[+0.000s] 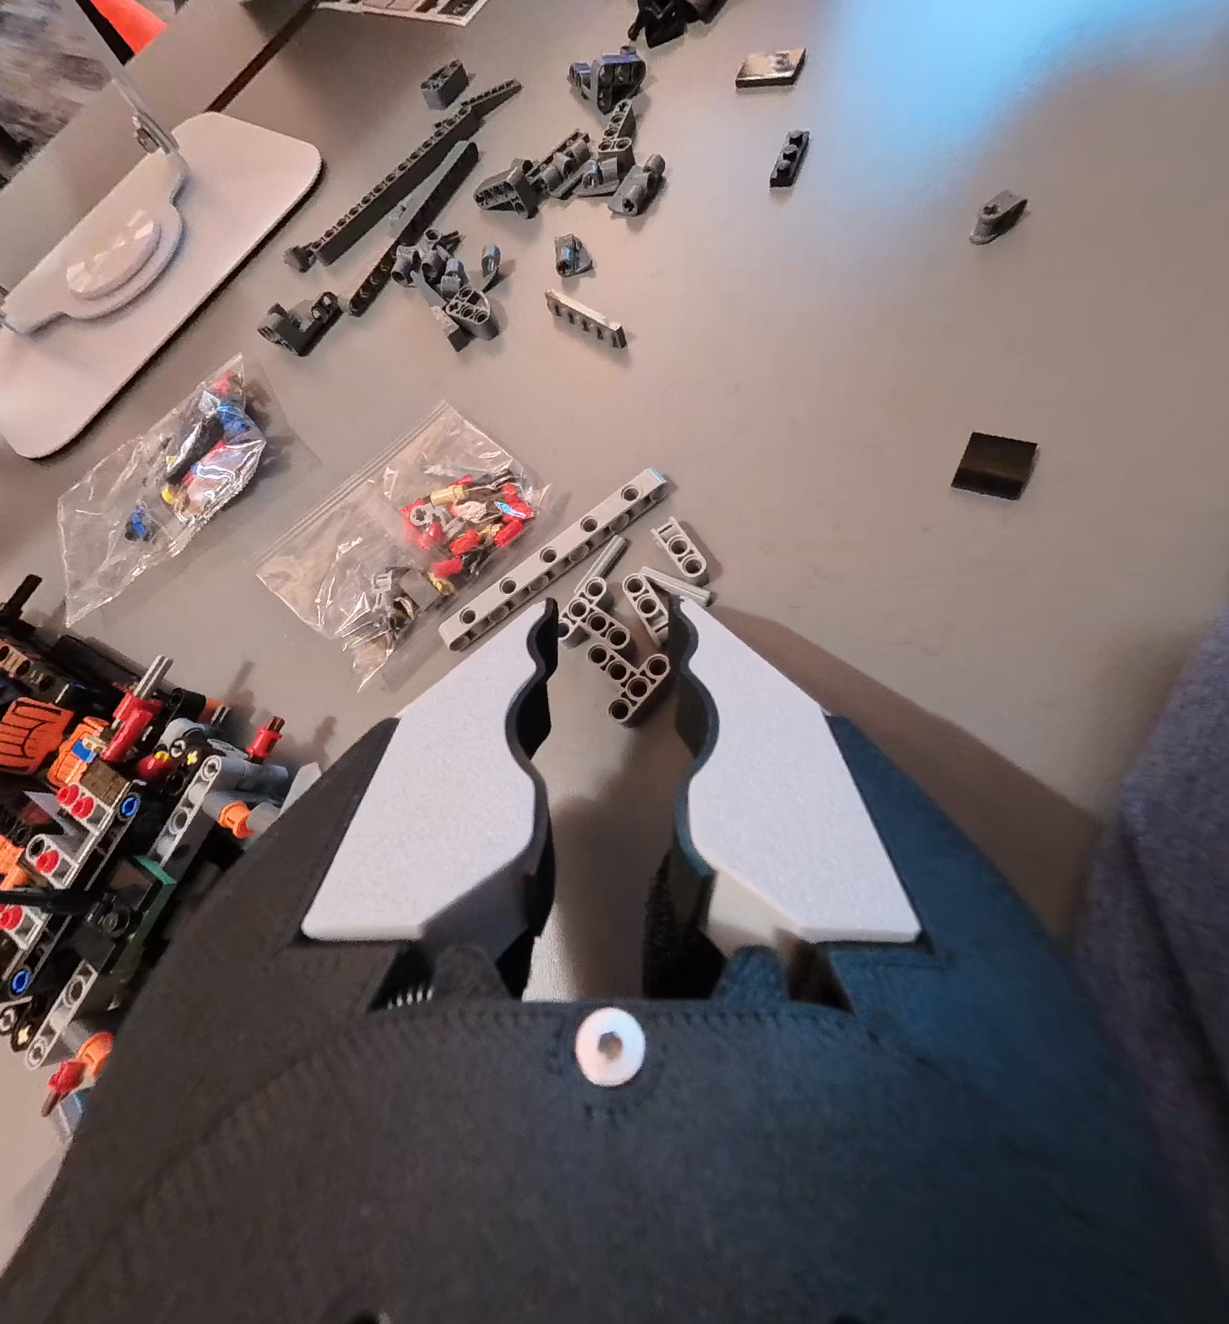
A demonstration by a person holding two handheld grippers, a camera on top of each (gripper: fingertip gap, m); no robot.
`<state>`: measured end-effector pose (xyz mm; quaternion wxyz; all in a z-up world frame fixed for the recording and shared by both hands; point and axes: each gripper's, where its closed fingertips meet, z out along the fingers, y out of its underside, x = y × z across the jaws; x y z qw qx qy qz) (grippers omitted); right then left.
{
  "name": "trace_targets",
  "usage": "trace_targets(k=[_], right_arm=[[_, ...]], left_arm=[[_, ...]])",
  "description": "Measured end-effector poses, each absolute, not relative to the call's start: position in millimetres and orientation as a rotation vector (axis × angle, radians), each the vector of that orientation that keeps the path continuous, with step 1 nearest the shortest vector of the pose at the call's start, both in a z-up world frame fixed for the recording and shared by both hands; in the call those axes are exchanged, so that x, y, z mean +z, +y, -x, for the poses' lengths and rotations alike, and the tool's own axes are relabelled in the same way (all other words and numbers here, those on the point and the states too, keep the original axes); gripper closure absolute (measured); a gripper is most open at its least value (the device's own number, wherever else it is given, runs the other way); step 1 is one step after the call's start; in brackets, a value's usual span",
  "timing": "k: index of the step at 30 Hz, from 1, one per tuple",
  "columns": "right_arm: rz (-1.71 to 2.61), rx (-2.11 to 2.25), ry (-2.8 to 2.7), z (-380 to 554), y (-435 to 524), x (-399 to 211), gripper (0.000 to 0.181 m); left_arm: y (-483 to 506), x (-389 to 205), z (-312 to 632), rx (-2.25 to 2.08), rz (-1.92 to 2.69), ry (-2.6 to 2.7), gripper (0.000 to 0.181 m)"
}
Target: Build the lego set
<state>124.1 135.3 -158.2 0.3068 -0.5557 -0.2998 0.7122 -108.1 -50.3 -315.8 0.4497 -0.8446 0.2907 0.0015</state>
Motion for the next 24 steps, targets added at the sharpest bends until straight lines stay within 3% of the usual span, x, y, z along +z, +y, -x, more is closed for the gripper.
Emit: trace_targets(k=[10,24], right_arm=[[1.403,1.899,-0.771,-127.0,125.6,-142.9,0.168],[1.880,1.107,-1.364,-91.5,68.1,-260.7,0.168]], left_arm=[[-50.0,-315.8,108.4,0.034,2.080,0.726,0.153],[-49.2,-316.5,109.0,0.035,2.088,0.721,0.153]])
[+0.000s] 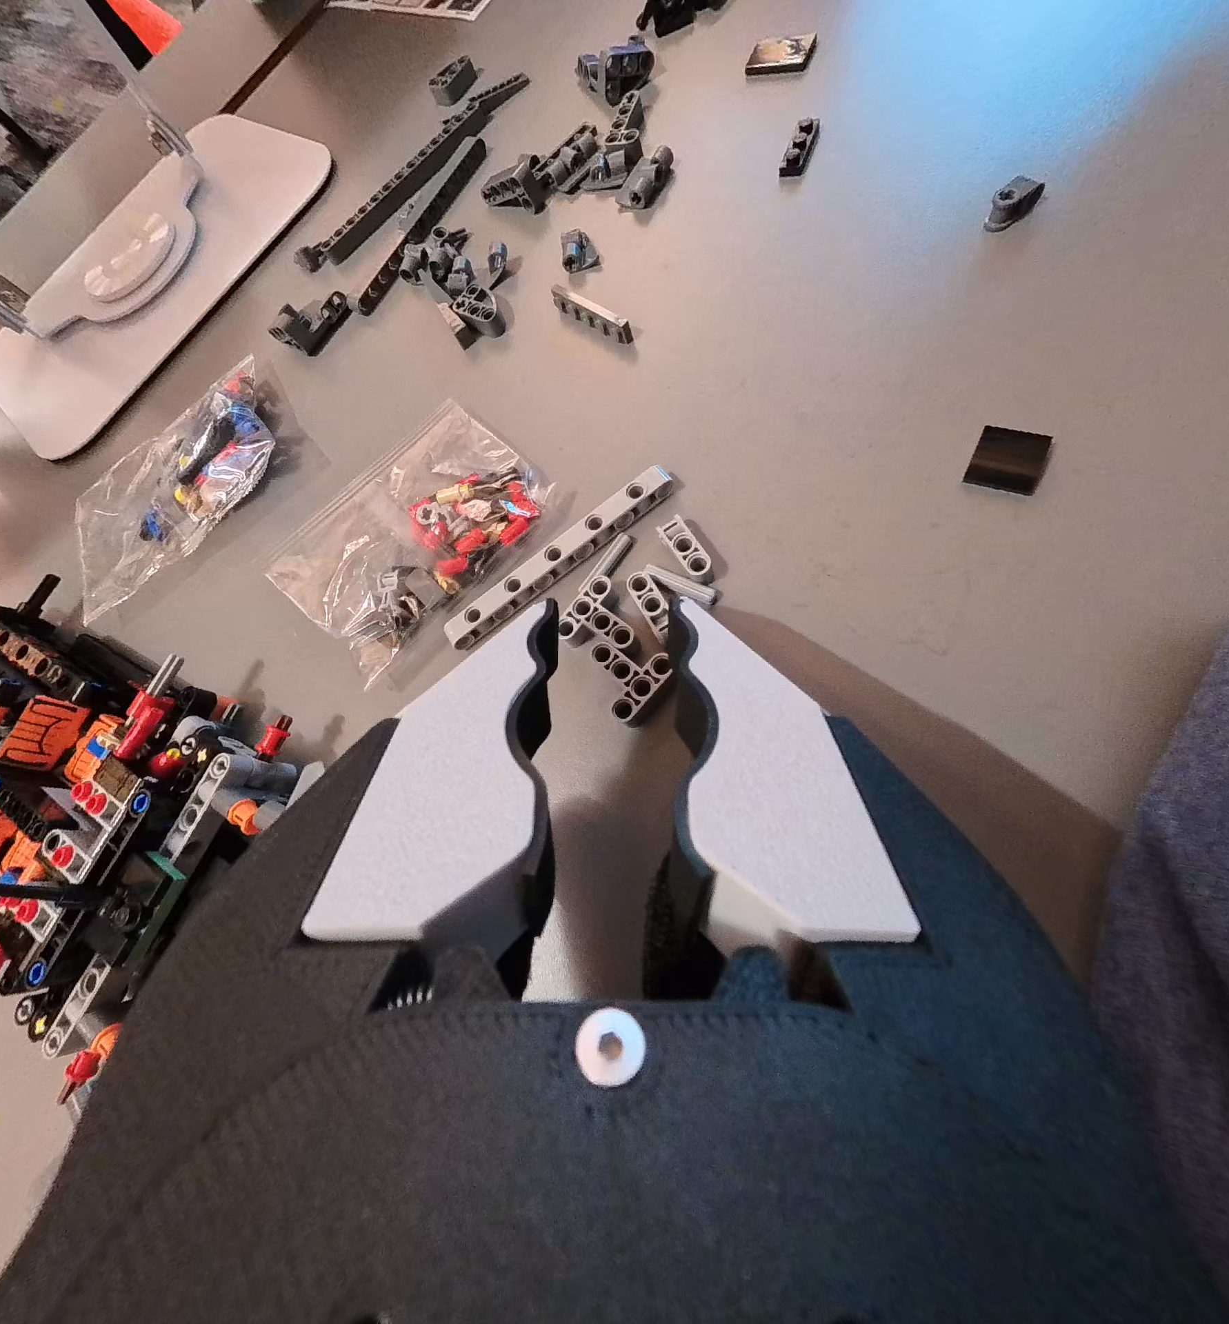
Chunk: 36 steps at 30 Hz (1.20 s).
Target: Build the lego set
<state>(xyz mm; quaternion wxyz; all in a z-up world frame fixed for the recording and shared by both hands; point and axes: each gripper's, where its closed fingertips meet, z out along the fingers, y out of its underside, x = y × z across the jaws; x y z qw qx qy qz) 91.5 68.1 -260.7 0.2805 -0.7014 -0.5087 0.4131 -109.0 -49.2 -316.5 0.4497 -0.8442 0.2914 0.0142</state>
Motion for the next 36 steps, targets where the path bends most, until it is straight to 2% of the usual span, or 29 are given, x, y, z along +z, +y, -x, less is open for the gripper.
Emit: trace_targets(k=[15,36], right_arm=[[1.939,0.663,-1.660,-95.1,43.4,-316.6,0.168],[1.930,0.618,-1.733,-95.1,34.2,-332.3,0.163]], left_arm=[[-49.5,-314.6,108.4,0.028,2.076,0.721,0.153],[-49.7,-316.7,107.7,0.038,2.083,0.733,0.153]])
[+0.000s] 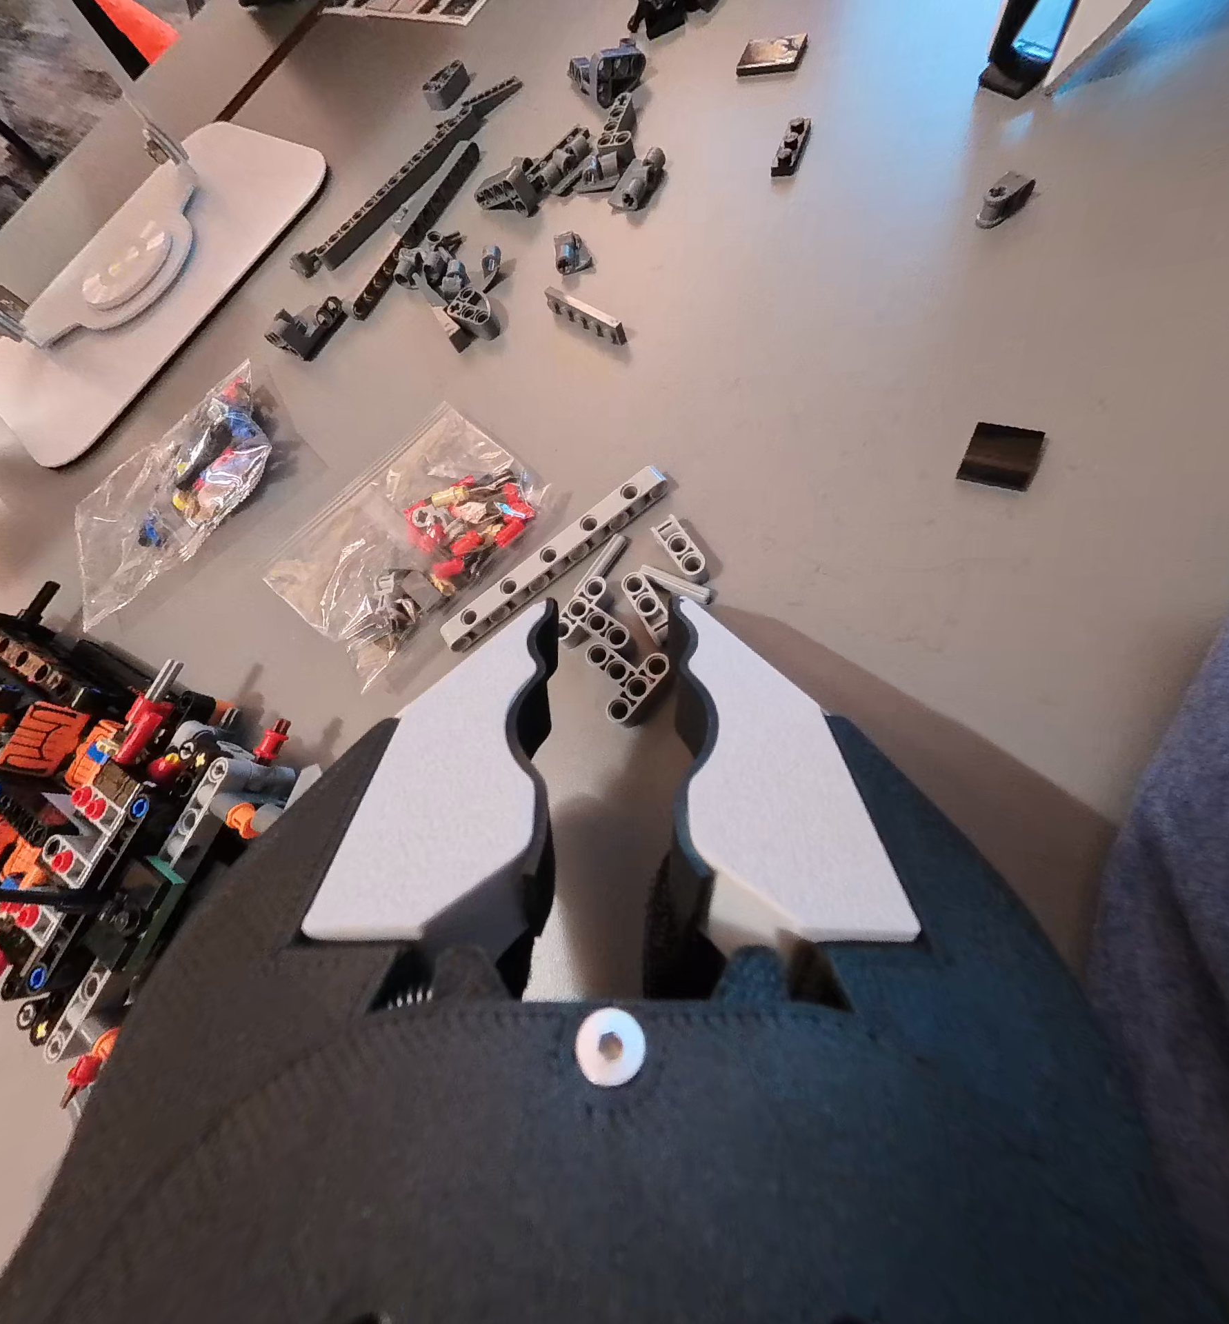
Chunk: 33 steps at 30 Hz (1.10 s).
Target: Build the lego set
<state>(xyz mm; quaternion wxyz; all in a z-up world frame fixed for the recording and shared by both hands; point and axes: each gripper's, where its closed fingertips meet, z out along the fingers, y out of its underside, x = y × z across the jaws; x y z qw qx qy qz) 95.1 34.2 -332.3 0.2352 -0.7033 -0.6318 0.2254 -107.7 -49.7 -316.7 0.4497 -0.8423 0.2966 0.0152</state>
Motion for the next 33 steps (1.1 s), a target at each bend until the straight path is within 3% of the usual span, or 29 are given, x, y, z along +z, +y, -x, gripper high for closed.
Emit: trace_targets(k=[15,33], right_arm=[[1.828,0.685,-1.604,-96.5,43.5,-294.9,0.160],[1.898,0.432,-1.363,-144.3,111.3,-272.4,0.155]], left_arm=[[-50.4,-317.5,107.0,0.048,2.082,0.743,0.154],[-50.3,-318.7,107.5,0.069,2.086,0.745,0.153]])
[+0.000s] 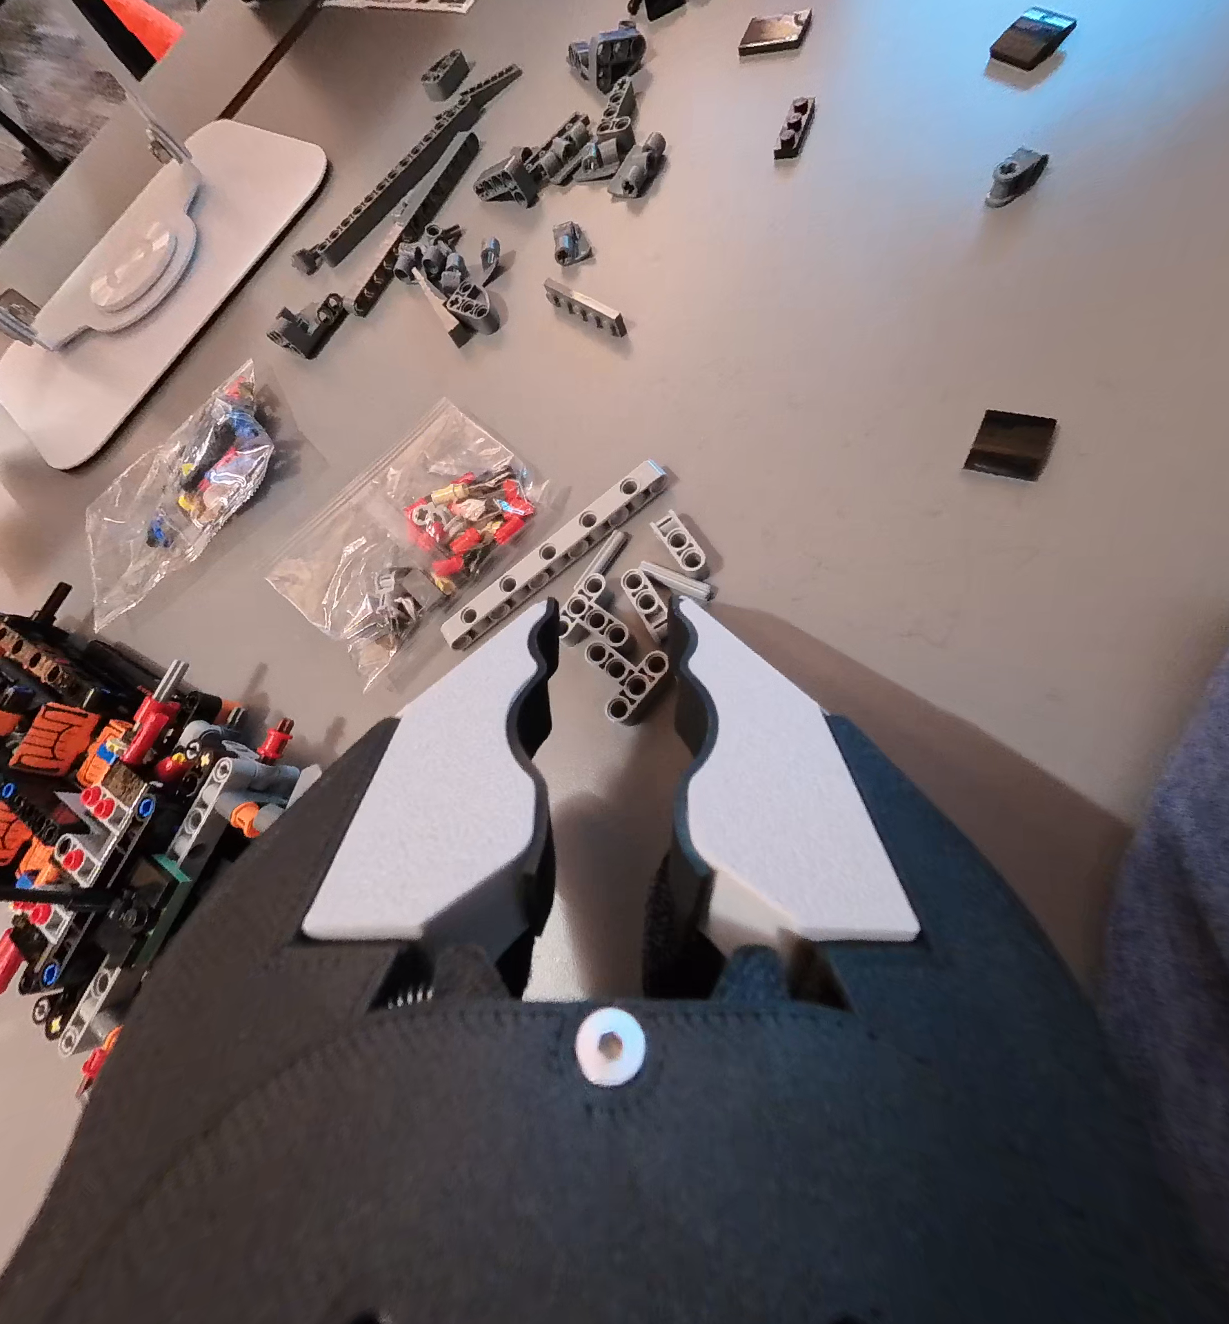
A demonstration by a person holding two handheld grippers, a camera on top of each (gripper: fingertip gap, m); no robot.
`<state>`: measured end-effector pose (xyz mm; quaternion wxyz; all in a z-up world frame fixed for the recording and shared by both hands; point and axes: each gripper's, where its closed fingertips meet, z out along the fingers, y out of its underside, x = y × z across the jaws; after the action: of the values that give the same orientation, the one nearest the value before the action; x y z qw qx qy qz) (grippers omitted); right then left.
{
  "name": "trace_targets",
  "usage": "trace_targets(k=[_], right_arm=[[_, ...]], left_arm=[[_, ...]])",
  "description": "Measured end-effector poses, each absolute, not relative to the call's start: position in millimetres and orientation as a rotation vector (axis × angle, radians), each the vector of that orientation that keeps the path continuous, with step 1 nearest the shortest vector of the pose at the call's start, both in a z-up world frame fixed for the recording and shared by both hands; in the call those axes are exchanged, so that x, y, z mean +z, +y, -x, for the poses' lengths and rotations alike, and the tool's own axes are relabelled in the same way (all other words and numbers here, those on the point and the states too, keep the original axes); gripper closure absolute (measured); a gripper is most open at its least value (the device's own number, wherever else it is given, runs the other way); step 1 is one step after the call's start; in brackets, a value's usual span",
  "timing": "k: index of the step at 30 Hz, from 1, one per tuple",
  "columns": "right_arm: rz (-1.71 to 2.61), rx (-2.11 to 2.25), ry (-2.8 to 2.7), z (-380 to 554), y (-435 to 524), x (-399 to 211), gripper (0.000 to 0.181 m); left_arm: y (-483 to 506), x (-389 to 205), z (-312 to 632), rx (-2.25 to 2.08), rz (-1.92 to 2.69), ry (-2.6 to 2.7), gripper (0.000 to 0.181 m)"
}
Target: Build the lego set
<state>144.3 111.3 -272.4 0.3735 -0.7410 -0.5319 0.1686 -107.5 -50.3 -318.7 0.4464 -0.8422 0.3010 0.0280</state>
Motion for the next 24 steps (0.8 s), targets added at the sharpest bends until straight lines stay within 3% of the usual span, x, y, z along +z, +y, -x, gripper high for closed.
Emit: trace_targets(k=[24], right_arm=[[1.912,0.339,-1.381,-153.9,128.8,-284.3,0.159]], left_arm=[[-48.5,-319.6,110.0,0.081,2.093,0.741,0.154]])
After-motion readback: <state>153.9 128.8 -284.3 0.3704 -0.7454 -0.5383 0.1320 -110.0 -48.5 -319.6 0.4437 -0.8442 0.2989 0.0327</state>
